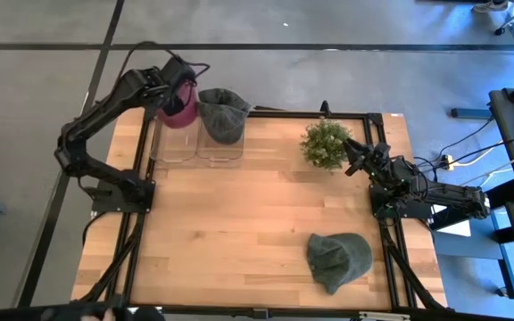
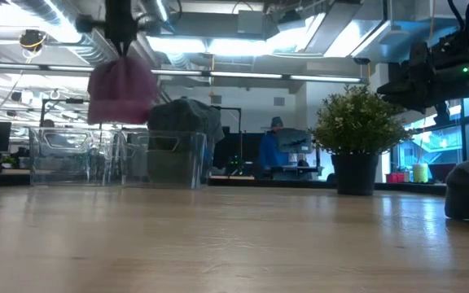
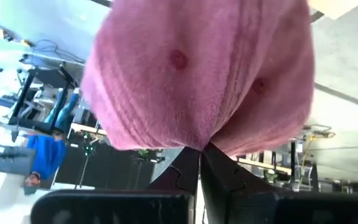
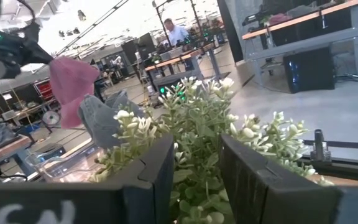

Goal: Pick & Place hat
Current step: Put the red cap into the left transparent bin

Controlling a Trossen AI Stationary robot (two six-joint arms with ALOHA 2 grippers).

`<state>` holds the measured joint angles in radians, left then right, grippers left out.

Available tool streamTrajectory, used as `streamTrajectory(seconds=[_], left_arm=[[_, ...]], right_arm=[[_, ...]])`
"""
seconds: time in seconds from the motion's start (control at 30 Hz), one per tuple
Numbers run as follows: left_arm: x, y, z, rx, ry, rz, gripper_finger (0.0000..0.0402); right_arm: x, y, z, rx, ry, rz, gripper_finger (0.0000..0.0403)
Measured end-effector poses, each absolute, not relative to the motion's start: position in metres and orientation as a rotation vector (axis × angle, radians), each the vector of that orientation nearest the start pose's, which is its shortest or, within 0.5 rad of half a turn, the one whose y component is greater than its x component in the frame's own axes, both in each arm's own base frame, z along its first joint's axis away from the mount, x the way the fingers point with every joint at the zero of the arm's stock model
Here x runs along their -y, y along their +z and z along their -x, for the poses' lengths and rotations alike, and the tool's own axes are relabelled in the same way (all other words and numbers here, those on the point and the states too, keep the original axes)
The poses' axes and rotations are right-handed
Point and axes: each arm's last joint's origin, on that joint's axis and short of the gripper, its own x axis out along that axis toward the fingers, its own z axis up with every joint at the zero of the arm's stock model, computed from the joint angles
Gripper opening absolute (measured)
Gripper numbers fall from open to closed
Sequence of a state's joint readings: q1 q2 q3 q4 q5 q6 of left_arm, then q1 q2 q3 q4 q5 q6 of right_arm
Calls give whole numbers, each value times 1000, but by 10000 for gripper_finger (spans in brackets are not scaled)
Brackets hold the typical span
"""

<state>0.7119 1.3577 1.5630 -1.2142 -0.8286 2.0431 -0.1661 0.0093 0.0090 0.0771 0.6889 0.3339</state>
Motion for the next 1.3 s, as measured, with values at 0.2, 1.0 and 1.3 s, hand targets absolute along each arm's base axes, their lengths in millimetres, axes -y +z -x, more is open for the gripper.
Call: streamTrajectory(seconds=[0.2, 1.0, 1.3], left_arm=[[-191, 371, -163, -2055, -359, -1478, 3], [-224, 308, -164, -1991, -461, -1522, 14], [-223, 307, -166, -1913, -432, -1513, 32]], right_arm=[[33, 173, -87, 220, -834, -336, 126], [33, 173, -87, 233, -831, -363, 126], [33, 173, -87, 233, -830, -364, 126]])
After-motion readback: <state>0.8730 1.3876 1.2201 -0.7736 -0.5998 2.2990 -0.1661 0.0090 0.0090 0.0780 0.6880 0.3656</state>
